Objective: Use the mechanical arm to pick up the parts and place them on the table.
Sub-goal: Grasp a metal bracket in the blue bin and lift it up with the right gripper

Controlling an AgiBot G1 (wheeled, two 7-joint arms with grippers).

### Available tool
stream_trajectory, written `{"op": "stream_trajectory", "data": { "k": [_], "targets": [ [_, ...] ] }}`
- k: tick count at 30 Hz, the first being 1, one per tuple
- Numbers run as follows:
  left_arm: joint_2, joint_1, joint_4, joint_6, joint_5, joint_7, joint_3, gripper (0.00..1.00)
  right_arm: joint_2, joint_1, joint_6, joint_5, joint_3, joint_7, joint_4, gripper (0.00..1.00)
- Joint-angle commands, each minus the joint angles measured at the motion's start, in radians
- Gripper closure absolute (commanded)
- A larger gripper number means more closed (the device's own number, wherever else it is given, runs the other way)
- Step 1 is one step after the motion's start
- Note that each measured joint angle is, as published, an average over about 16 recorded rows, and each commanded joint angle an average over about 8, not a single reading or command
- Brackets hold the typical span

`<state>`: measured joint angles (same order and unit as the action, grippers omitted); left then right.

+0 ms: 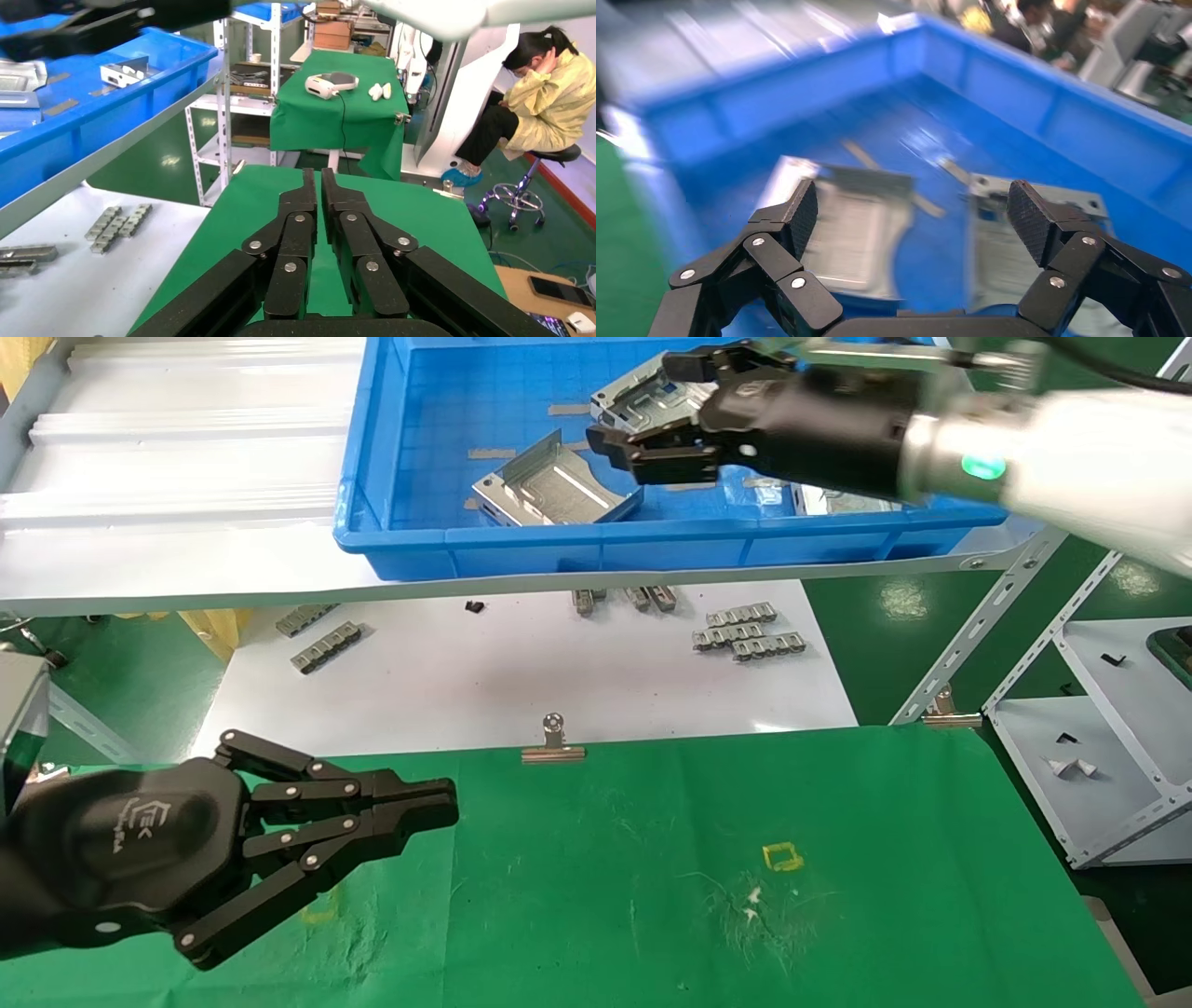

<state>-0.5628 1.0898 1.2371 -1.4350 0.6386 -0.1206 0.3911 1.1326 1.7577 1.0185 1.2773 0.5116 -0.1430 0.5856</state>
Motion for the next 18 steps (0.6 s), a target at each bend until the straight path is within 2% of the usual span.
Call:
{"op": "stream_trajectory", "data": {
  "k": [1, 6, 7, 12, 18],
  "targets": [
    [0.0, 0.0, 0.0, 0.0, 0.0, 0.0, 0.0, 1.0, 0.063, 0.067, -0.046, 0.062, 0.031, 0.028, -0.106, 0.3],
    [0.0, 0.0, 0.0, 0.0, 0.0, 0.0, 0.0, 1.0, 0.168, 0.15, -0.127, 0.116, 0.06, 0.07, -0.302, 0.93],
    [0.0, 0.0, 0.0, 0.0, 0.0, 0.0, 0.0, 1.0, 0.183, 0.162, -0.14, 0.123, 0.065, 0.074, -0.331, 1.0],
    [0.0, 0.0, 0.0, 0.0, 0.0, 0.0, 0.0, 1.0, 0.223, 0.202, -0.169, 0.148, 0.094, 0.069, -0.412, 1.0],
    [0.0, 0.0, 0.0, 0.0, 0.0, 0.0, 0.0, 1.0, 0.232, 0.22, -0.186, 0.174, 0.143, 0.008, -0.42, 1.0]
  ]
}}
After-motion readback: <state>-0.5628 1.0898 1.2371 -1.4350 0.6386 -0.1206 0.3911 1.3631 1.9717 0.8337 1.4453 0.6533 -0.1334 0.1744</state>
